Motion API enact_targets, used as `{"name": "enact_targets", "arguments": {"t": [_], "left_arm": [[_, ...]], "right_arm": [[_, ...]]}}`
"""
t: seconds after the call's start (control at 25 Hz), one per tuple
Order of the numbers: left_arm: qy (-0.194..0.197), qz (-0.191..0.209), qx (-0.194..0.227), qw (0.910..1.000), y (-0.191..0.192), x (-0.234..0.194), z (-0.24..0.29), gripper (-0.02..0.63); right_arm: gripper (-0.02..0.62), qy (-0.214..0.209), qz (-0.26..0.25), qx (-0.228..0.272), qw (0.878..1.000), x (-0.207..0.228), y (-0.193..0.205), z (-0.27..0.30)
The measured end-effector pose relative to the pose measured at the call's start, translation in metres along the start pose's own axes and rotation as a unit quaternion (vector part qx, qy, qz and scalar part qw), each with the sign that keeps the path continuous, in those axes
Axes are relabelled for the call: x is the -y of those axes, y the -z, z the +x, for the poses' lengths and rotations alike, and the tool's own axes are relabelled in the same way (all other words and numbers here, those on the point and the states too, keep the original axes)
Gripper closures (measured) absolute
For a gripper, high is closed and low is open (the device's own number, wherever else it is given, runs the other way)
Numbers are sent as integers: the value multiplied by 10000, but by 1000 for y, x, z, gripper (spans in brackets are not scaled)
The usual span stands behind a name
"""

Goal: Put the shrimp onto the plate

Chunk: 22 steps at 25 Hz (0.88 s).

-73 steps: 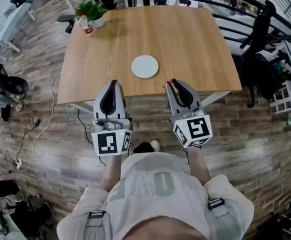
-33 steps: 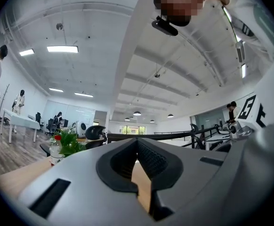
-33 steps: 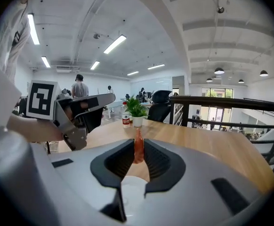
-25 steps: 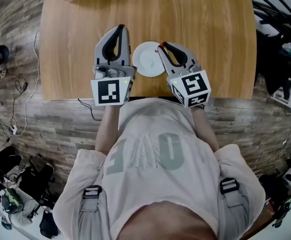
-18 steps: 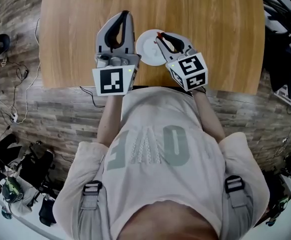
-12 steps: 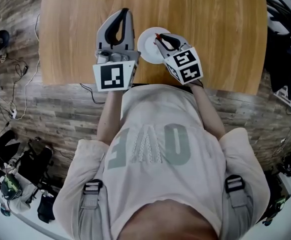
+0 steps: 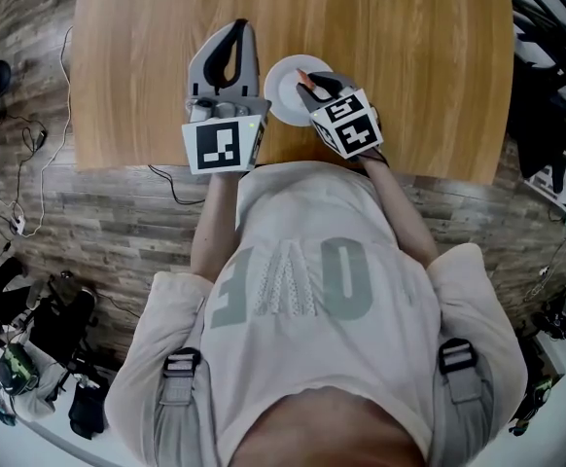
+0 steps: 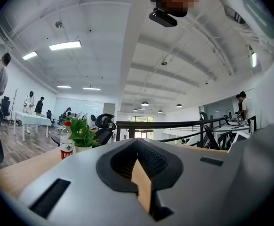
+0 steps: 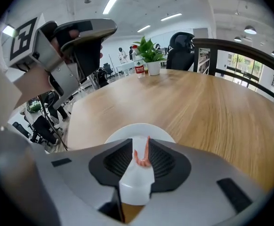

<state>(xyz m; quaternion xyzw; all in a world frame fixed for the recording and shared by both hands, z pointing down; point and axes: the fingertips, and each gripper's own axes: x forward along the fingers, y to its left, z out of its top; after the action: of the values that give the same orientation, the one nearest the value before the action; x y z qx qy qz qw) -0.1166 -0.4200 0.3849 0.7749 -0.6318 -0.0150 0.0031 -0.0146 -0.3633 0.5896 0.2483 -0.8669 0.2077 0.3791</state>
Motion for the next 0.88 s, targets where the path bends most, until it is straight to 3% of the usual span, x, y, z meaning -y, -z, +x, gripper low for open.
{"name": "enact_targets", "arguments": {"t": [0.24,0.4,0.56,0.72,0.88], "left_arm": [[-106,-16,27,9999,-1,-10,-4,597],[-61,-35,81,9999,-6,-9,1,597],[51,-4,180,9998,-14,-9,3,598],[205,-56,270,9994,-26,-2,7,597],[296,-27,444,9986,-50,8,11,598]], "right_arm": [[486,26,88,237,9997,0,-14,-8],[488,310,378,956,9942,20,-45,-29],[534,782,768,1734,9787,45,-79,-56],[560,1550,228,2438,9571,63,-125,-106],[568,1879,43,3247,9269,63,-162,-163]]}}
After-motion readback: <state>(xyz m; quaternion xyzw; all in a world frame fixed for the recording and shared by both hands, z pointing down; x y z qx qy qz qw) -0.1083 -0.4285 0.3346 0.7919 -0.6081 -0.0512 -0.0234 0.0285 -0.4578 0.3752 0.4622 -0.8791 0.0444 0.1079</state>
